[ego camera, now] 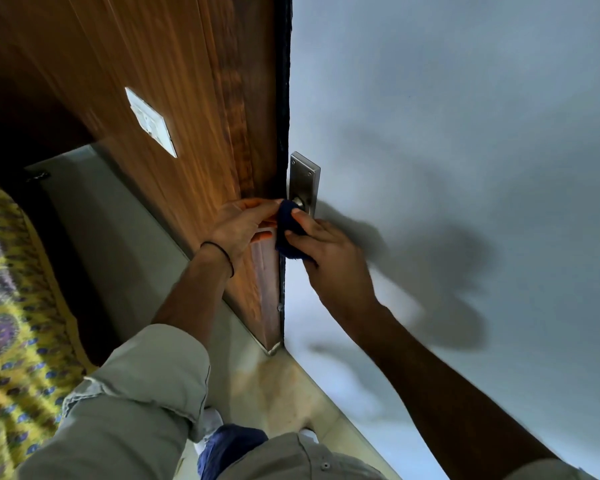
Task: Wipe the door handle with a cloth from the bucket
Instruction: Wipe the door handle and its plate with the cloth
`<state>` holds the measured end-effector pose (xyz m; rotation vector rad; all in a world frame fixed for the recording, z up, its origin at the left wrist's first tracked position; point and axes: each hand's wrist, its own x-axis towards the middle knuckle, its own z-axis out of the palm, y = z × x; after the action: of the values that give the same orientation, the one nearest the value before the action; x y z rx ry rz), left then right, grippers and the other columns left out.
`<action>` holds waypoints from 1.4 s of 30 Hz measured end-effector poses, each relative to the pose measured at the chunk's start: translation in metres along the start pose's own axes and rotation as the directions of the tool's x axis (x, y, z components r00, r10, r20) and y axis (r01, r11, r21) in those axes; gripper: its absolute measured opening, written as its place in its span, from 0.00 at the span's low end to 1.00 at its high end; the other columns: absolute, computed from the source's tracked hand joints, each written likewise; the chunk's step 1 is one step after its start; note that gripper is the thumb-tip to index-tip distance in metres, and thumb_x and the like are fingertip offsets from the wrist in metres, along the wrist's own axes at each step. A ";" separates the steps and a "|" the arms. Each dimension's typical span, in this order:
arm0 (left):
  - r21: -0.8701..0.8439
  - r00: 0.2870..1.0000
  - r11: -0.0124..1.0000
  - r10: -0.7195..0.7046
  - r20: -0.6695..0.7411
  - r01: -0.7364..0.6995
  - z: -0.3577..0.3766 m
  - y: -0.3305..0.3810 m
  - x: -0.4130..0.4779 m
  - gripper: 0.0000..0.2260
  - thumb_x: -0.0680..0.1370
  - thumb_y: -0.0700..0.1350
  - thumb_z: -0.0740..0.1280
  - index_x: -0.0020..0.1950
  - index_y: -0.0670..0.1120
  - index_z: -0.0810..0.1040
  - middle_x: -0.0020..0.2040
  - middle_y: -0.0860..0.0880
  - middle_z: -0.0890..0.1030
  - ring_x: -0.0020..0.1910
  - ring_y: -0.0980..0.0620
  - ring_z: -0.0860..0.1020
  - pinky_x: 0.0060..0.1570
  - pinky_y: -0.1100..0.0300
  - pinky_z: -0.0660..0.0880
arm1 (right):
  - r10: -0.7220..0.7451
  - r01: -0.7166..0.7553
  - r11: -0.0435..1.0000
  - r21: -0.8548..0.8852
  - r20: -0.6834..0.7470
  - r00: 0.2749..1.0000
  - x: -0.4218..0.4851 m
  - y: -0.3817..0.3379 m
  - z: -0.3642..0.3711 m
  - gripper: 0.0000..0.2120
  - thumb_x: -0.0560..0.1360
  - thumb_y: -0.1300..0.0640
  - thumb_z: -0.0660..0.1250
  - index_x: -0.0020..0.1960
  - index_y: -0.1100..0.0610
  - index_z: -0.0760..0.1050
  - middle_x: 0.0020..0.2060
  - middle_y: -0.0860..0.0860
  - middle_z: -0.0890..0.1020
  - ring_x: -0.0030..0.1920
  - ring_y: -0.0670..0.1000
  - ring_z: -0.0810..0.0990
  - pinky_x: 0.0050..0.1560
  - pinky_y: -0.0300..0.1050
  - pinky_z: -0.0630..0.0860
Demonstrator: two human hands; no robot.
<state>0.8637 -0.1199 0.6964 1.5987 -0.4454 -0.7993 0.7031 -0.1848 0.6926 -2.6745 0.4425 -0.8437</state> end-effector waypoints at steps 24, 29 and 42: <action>-0.021 0.996 1.000 0.017 0.083 -0.016 -0.008 -0.001 0.005 0.05 0.78 0.49 0.68 0.50 0.49 0.82 0.47 0.51 0.85 0.52 0.51 0.82 0.54 0.56 0.77 | 0.139 -0.132 0.985 0.112 -0.051 0.989 -0.009 0.001 -0.002 0.20 0.64 0.73 0.72 0.52 0.56 0.85 0.62 0.52 0.81 0.52 0.59 0.84 0.48 0.53 0.83; -0.023 0.988 1.000 0.005 0.151 -0.002 -0.016 -0.002 0.014 0.03 0.76 0.48 0.71 0.46 0.50 0.83 0.41 0.54 0.86 0.46 0.57 0.83 0.51 0.59 0.78 | 0.240 -0.211 0.964 0.160 -0.185 0.953 -0.049 -0.002 -0.012 0.19 0.64 0.74 0.76 0.51 0.57 0.85 0.60 0.50 0.80 0.59 0.51 0.82 0.60 0.44 0.78; -0.040 0.962 0.995 0.100 0.255 -0.092 -0.016 -0.003 0.023 0.04 0.77 0.44 0.69 0.43 0.47 0.80 0.38 0.49 0.82 0.37 0.52 0.79 0.40 0.56 0.76 | 0.313 -0.336 0.941 -0.031 -0.295 0.903 0.007 -0.043 0.014 0.11 0.69 0.72 0.72 0.46 0.60 0.85 0.47 0.57 0.87 0.45 0.54 0.86 0.46 0.47 0.81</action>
<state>0.8904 -0.1244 0.6884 1.4413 -0.6901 -0.9387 0.7251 -0.1456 0.7008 -2.4491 0.9819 -1.1280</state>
